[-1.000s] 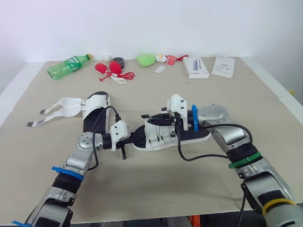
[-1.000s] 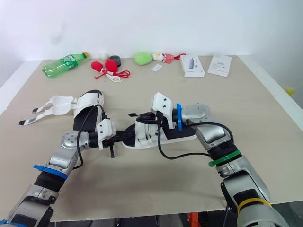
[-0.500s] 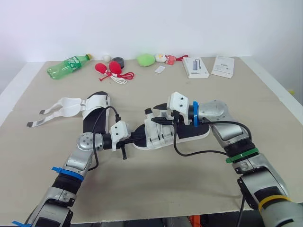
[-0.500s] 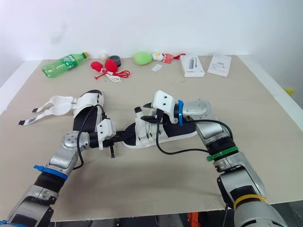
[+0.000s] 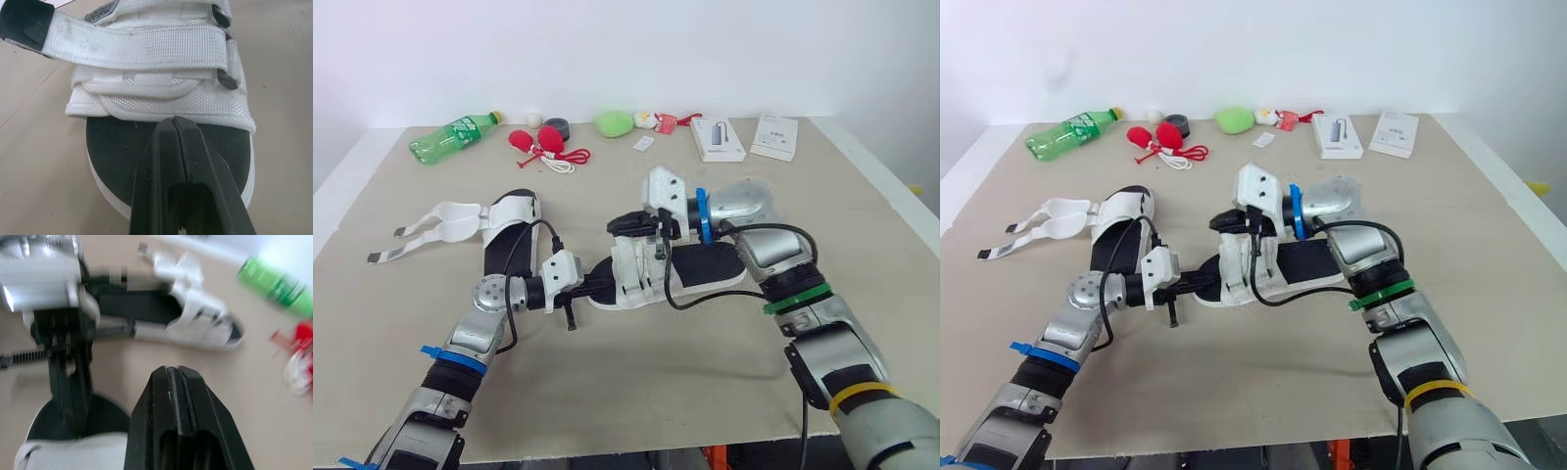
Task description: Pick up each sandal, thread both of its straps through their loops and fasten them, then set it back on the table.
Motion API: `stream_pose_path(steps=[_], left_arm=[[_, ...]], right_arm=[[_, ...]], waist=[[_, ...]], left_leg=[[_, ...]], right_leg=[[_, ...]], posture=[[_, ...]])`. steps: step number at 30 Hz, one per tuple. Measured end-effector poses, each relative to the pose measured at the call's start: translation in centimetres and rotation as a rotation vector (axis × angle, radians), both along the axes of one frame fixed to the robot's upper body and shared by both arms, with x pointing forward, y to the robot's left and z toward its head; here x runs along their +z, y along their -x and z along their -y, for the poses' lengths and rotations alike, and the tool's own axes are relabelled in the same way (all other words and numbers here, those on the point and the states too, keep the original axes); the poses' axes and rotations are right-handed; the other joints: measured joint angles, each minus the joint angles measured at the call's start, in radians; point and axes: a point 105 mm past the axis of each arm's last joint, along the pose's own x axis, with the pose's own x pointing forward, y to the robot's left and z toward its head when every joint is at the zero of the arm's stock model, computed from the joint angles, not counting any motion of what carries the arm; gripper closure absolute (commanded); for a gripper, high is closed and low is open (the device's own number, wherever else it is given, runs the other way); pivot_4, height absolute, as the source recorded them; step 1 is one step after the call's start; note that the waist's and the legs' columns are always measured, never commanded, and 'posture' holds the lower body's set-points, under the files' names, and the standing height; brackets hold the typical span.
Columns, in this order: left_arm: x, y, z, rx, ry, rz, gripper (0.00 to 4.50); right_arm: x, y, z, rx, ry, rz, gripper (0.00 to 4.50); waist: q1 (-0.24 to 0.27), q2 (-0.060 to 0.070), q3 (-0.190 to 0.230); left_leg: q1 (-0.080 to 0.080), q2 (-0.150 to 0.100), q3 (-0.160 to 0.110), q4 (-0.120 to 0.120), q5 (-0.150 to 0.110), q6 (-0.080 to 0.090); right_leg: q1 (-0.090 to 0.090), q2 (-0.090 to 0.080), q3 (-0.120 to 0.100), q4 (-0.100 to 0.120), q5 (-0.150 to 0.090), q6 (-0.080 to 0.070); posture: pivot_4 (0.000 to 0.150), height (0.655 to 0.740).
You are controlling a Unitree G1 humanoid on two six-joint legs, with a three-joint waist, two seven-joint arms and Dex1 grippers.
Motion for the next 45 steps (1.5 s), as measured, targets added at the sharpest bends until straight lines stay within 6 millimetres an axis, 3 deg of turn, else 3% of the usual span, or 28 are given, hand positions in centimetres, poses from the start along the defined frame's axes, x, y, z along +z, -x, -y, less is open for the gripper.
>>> stream_pose_path(steps=[7, 16, 20, 23, 27, 30, 31, 34, 38, 42, 45], left_arm=[[0.2, 0.3, 0.1, -0.006, 0.002, 0.010, 4.50], [0.3, 0.5, 0.3, -0.011, 0.002, 0.014, 4.50], [0.3, 0.5, 0.3, -0.011, 0.000, 0.011, 4.50], [0.5, 0.4, 0.3, -0.001, 0.010, 0.020, 4.50], [1.9, 0.0, 0.0, 0.042, 0.061, 0.072, 4.50], [3.5, -0.2, -0.6, 0.060, 0.090, 0.106, 3.77], [4.3, -0.1, -0.9, 0.058, 0.106, 0.113, 3.14], [5.3, 0.6, -1.2, 0.022, 0.103, 0.117, 1.90], [6.3, 2.5, -1.3, -0.045, 0.109, 0.082, 0.02], [7.5, 5.1, -1.9, -0.111, 0.116, 0.027, 0.02], [7.5, 6.0, -1.9, -0.123, 0.107, 0.014, 0.02]], right_arm=[[-1.8, -2.4, 0.8, -0.026, 0.212, 0.079, 4.44], [-2.2, -4.2, 1.4, -0.041, 0.346, 0.255, 4.44], [-1.2, -5.5, 2.1, -0.089, 0.376, 0.363, 4.44], [0.6, -6.4, 2.8, -0.166, 0.285, 0.386, 4.44], [3.7, -6.1, 4.2, -0.195, 0.042, 0.252, 3.23], [4.5, -5.1, 6.4, -0.147, -0.024, 0.147, 1.91], [4.3, -4.6, 7.8, -0.131, -0.020, 0.103, 1.22], [2.8, -4.0, 10.9, -0.152, 0.007, 0.023, 0.02], [0.2, -3.4, 12.8, -0.177, 0.057, -0.056, 0.00], [-1.6, -3.0, 13.3, -0.172, 0.109, -0.068, 0.00], [-2.2, -3.8, 12.5, -0.201, 0.154, 0.012, 0.00]], waist=[[0.000, 0.000, 0.000], [-0.001, 0.000, 0.000], [-0.001, 0.000, 0.000], [-0.002, 0.000, 0.000], [-0.001, 0.000, 0.000], [0.000, 0.001, 0.000], [0.000, 0.001, 0.000], [-0.002, 0.001, 0.001], [-0.015, 0.005, 0.003], [-0.031, 0.008, 0.005], [-0.032, 0.008, 0.005]], left_leg=[[-0.001, 0.000, 0.000, -0.002, 0.000, 0.000], [-0.001, 0.000, 0.000, -0.004, 0.000, 0.000], [0.000, 0.000, 0.000, -0.005, 0.000, 0.000], [-0.001, 0.000, 0.000, -0.006, 0.000, 0.000], [-0.001, 0.000, 0.000, -0.006, 0.000, 0.000], [-0.001, 0.000, 0.000, -0.006, 0.000, 0.000], [-0.001, 0.000, 0.000, -0.006, 0.000, 0.000], [-0.001, 0.000, 0.000, -0.006, 0.000, 0.000], [-0.001, 0.000, 0.000, -0.006, 0.000, 0.000], [0.000, 0.000, 0.000, -0.006, 0.000, 0.000], [0.000, 0.000, 0.000, -0.006, 0.000, 0.000]], right_leg=[[-0.001, 0.000, 0.000, 0.000, 0.001, 0.004], [-0.002, 0.000, 0.000, 0.000, 0.001, 0.004], [-0.003, 0.000, 0.000, 0.000, 0.001, 0.004], [-0.003, 0.000, 0.000, 0.000, 0.000, 0.004], [-0.003, 0.000, 0.000, 0.000, 0.002, -0.001], [-0.003, 0.000, 0.000, 0.000, 0.002, 0.000], [-0.002, 0.000, 0.000, 0.000, 0.002, 0.000], [-0.003, 0.000, 0.000, 0.000, -0.001, 0.004], [-0.003, 0.000, 0.000, 0.000, -0.001, 0.004], [-0.003, 0.000, 0.000, 0.001, -0.001, 0.004], [-0.003, 0.000, 0.000, 0.001, -0.001, 0.004]], posture=[[0.150, 0.7400], [0.150, 0.7400], [0.150, 0.7400], [0.150, 0.7400], [0.150, 0.7400], [0.150, 0.7400], [0.150, 0.7400], [0.150, 0.7400], [0.150, 0.7400], [0.150, 0.7400], [0.150, 0.7400]])
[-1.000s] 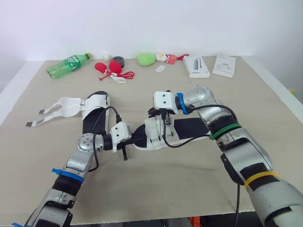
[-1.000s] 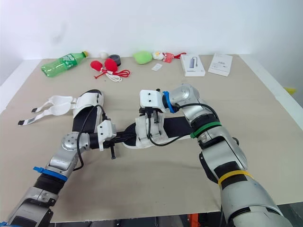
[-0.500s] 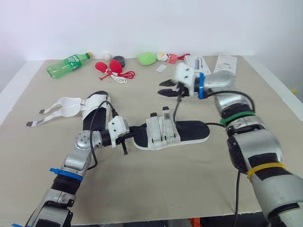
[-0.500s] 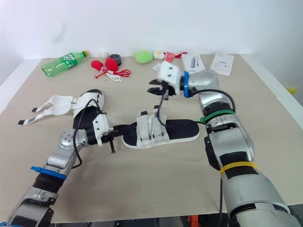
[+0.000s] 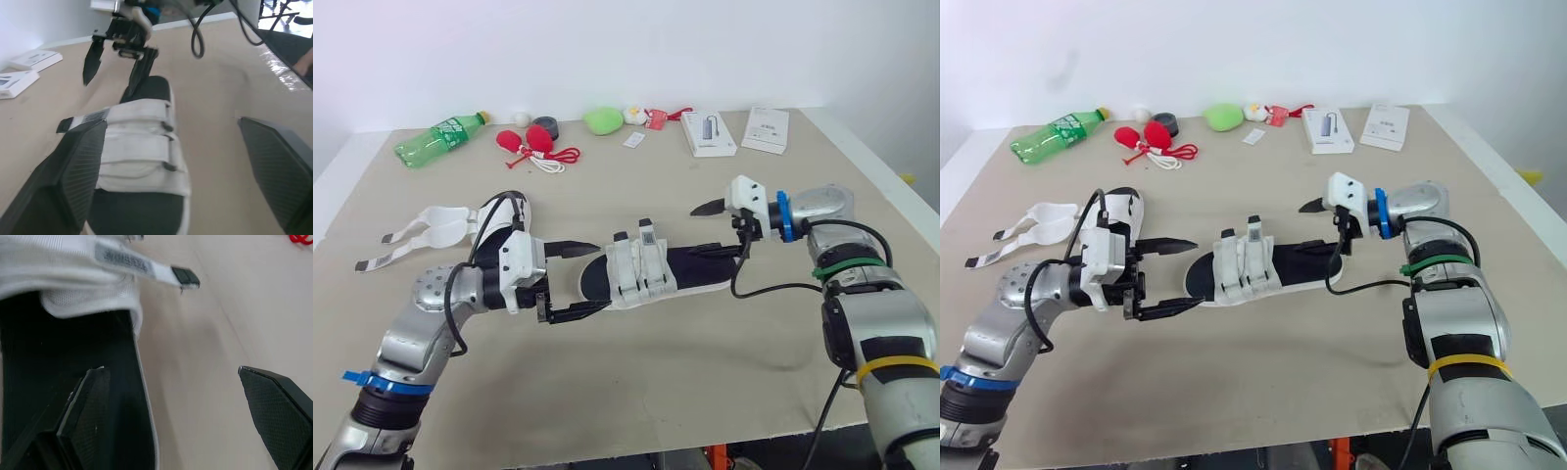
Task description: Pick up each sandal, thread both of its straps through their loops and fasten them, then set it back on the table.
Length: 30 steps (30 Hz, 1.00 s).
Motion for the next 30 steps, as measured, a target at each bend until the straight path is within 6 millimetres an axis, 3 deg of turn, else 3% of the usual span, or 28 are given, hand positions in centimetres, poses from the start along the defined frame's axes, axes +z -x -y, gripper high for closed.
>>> stream_pose_path(steps=[6, 11, 23, 30], left_arm=[[0.1, 0.5, 0.2, 0.010, -0.005, 0.004, 0.02], [0.1, 0.5, 0.2, 0.029, 0.001, 0.005, 0.02], [-0.6, 0.6, -0.1, 0.064, -0.024, -0.005, 0.02], [-0.6, 0.6, -0.1, 0.073, -0.027, 0.005, 0.02]], right_arm=[[-0.6, -0.8, -2.9, 0.011, -0.014, 0.088, 0.00], [-1.3, -0.1, -4.7, 0.094, -0.038, 0.052, 0.00], [-2.1, 2.5, -6.0, 0.307, -0.075, -0.045, 0.00], [-1.9, 2.8, -6.8, 0.344, -0.108, -0.047, 0.00]], waist=[[0.000, 0.000, 0.000], [0.000, 0.000, 0.000], [0.000, 0.000, 0.000], [0.001, 0.000, 0.000]], left_leg=[[0.000, 0.000, 0.000, 0.000, 0.001, -0.001], [0.001, 0.000, 0.000, 0.000, 0.001, -0.001], [0.001, 0.000, 0.000, 0.000, 0.001, -0.001], [0.001, 0.000, 0.000, 0.000, 0.001, -0.001]], right_leg=[[0.001, 0.000, 0.000, 0.000, 0.001, 0.000], [0.001, 0.000, 0.000, 0.000, 0.001, 0.000], [0.001, 0.001, 0.000, 0.000, 0.001, 0.000], [0.001, 0.001, 0.000, 0.001, 0.001, 0.000]], posture=[[0.150, 0.7400], [0.150, 0.7400], [0.150, 0.7400], [0.150, 0.7400]])
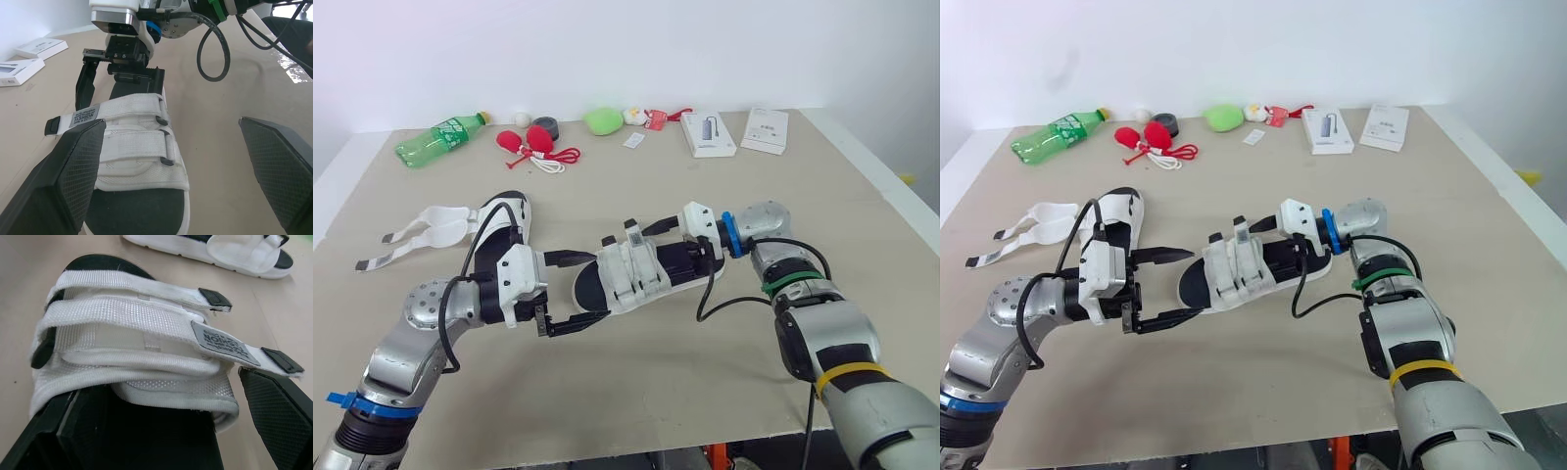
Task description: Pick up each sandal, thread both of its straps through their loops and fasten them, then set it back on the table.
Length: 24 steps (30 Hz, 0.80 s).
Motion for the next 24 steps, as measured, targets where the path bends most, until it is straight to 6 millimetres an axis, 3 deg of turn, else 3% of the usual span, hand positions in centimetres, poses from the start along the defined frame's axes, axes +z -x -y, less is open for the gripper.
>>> stream_pose_path(steps=[18, 22, 23, 24], left_arm=[[-0.6, 0.1, 0.3, 0.009, -0.014, -0.004, 0.02], [-0.6, 0.1, 0.3, 0.007, -0.015, -0.006, 0.00], [-0.6, 0.1, 0.3, 0.008, -0.015, -0.006, 0.00], [-0.6, 0.1, 0.3, 0.009, -0.014, -0.006, 0.00]], right_arm=[[-0.4, -1.4, -0.2, -0.121, 0.002, 0.001, 0.00], [-0.5, -1.1, -0.6, -0.098, 0.004, -0.017, 0.80], [-0.4, -1.1, -0.7, -0.095, 0.003, -0.019, 1.50], [-0.3, -1.1, -0.9, -0.093, 0.001, -0.022, 1.82]], waist=[[0.000, 0.000, 0.000], [0.000, 0.000, 0.000], [0.000, 0.000, 0.000], [0.000, 0.000, 0.000]], left_leg=[[0.000, 0.000, 0.000, 0.000, 0.000, 0.000], [0.000, 0.000, 0.000, 0.000, 0.000, 0.000], [0.000, 0.000, 0.000, 0.000, 0.000, 0.000], [0.000, 0.000, 0.000, 0.000, 0.000, 0.000]], right_leg=[[0.000, 0.000, 0.000, 0.000, 0.000, 0.000], [0.000, 0.000, 0.000, 0.000, 0.000, 0.000], [0.000, 0.000, 0.000, 0.000, 0.000, 0.000], [0.000, 0.000, 0.000, 0.000, 0.000, 0.000]], posture=[[0.150, 0.7400], [0.150, 0.7400], [0.150, 0.7400], [0.150, 0.7400]])
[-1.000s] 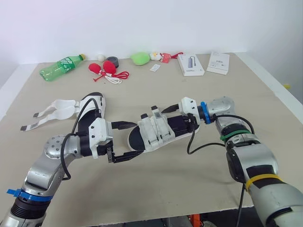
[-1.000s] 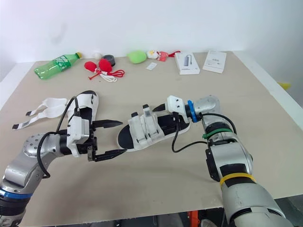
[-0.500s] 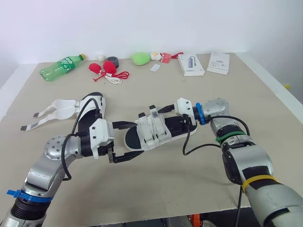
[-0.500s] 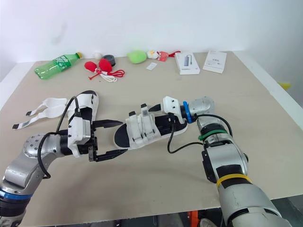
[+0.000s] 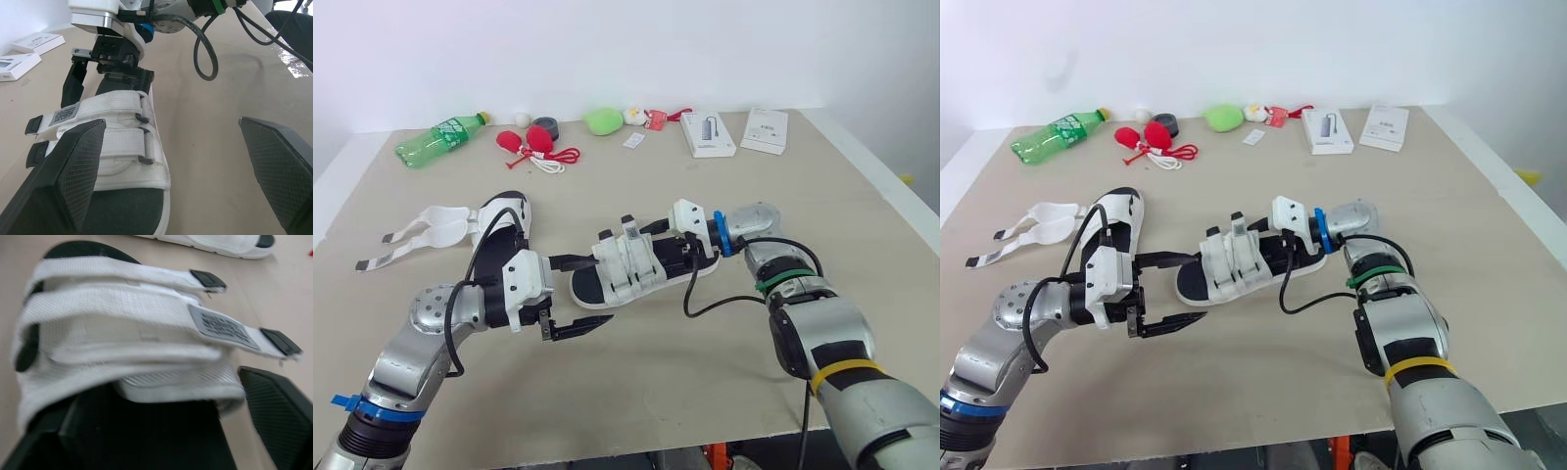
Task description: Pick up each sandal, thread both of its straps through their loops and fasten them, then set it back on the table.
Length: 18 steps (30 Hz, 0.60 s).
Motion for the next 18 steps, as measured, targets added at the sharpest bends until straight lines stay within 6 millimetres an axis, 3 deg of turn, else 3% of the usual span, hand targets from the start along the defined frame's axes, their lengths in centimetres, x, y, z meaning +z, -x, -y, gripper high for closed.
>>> stream_pose_path(steps=[2, 7, 18], left_arm=[[0.00, -0.01, 0.00, 0.001, 0.000, 0.000, 0.00], [-0.05, -0.06, -0.03, 0.006, -0.005, 0.002, 0.00], [-0.13, -0.07, -0.03, 0.008, -0.013, 0.009, 0.00]], right_arm=[[0.01, 0.05, -0.15, 0.007, 0.000, -0.003, 2.43], [0.20, 0.07, -0.57, 0.017, -0.004, -0.005, 4.47], [0.22, 0.04, -0.63, 0.015, -0.009, -0.007, 4.47]], waist=[[0.000, 0.000, 0.000], [0.000, 0.000, 0.000], [0.000, 0.000, 0.000]], left_leg=[[0.000, 0.000, 0.000, 0.000, 0.000, 0.000], [0.000, 0.000, 0.000, 0.000, 0.000, 0.000], [0.000, 0.000, 0.000, 0.000, 0.000, 0.000]], right_leg=[[0.000, 0.000, 0.000, 0.000, 0.000, 0.000], [0.000, 0.000, 0.000, 0.000, 0.000, 0.000], [0.000, 0.000, 0.000, 0.000, 0.000, 0.000]], posture=[[0.150, 0.7400], [0.150, 0.7400], [0.150, 0.7400]])
